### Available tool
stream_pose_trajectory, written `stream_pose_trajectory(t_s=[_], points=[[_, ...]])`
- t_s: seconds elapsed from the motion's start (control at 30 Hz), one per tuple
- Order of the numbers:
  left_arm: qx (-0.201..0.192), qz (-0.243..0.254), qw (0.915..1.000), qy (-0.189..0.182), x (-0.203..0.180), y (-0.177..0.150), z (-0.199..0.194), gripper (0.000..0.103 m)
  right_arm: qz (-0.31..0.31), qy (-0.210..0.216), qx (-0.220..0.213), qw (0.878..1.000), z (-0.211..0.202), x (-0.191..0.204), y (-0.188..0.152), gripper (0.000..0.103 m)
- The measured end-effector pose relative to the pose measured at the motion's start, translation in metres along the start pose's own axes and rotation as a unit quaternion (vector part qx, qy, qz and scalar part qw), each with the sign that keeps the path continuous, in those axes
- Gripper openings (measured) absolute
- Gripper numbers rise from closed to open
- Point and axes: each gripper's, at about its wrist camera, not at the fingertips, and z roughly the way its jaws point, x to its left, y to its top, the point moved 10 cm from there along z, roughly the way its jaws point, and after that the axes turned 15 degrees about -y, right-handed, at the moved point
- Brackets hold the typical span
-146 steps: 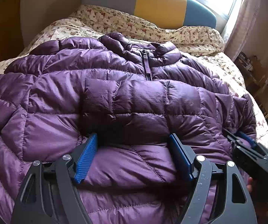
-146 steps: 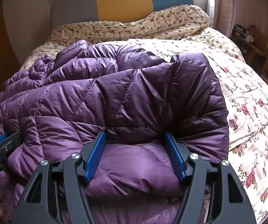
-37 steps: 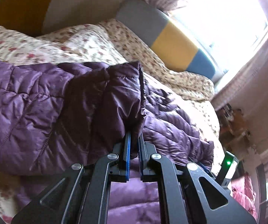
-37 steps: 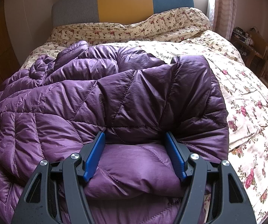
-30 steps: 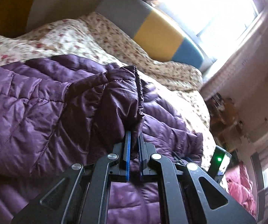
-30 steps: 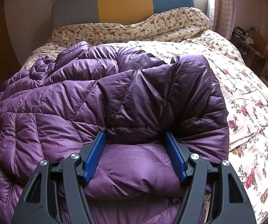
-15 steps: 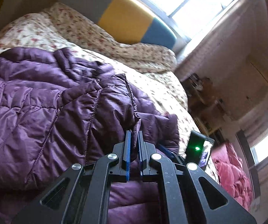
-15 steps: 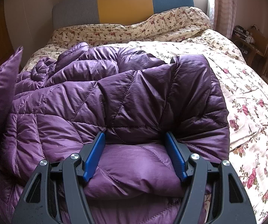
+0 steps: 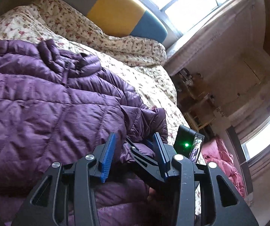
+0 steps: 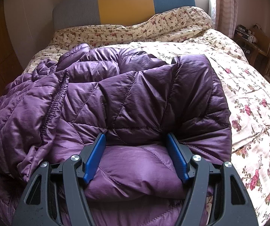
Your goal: Fold large clothes
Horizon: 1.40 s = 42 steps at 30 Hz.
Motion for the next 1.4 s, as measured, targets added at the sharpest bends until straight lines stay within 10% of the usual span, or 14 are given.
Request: stream_pose_trajectory(t_s=[0.43, 0.87, 1.03, 1.4], points=[[-0.033, 0.022, 0.9886, 0.145, 0.063, -0.017, -0.098, 0.04, 0.023, 0.017, 0.004, 1.0, -0.008, -0.001, 0.004, 0.065], [-0.067, 0.014, 0.9875, 0.142, 0.066, -0.015, -0.13, 0.04, 0.079, 0.232, 0.038, 0.969, -0.075, 0.075, 0.026, 0.064], [-0.096, 0.014, 0.9838, 0.151, 0.071, -0.005, -0.161, 0.04, 0.07, 0.22, 0.05, 0.972, -0.068, 0.098, 0.02, 0.011], [-0.094, 0.01, 0.9734, 0.209, 0.111, 0.022, -0.176, 0.04, 0.017, 0.103, 0.012, 0.994, -0.052, 0.069, 0.02, 0.007]])
